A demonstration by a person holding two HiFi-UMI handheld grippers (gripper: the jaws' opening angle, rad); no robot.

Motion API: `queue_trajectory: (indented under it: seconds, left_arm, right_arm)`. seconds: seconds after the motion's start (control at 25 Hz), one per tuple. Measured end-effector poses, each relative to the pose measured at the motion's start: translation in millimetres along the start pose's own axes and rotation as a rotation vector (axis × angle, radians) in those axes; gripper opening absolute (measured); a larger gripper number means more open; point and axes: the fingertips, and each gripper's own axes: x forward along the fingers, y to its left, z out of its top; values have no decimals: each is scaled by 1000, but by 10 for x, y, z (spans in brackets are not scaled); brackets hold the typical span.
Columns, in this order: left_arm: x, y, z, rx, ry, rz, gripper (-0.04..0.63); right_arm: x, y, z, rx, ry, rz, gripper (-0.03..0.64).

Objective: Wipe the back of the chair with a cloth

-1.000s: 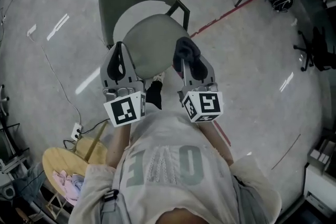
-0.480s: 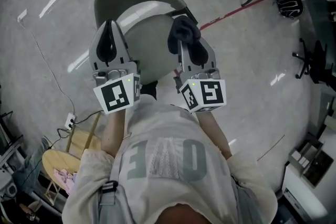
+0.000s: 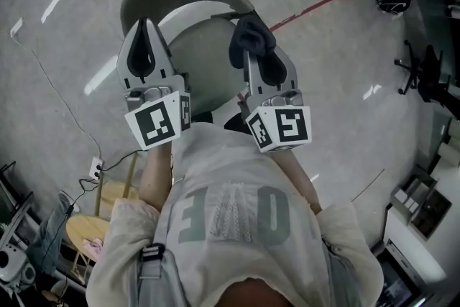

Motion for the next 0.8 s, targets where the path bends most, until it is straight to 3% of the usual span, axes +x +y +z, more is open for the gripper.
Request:
queue_trajectory:
  seconds: [0.4,0.8]
  left_arm:
    - [-35,92,-37,-36,15,75,15]
    - [-156,76,88,-11,-15,160,15]
  right_arm:
    - [53,52,110,-25,11,33,60]
    - [158,152,106,-16,21,158,60]
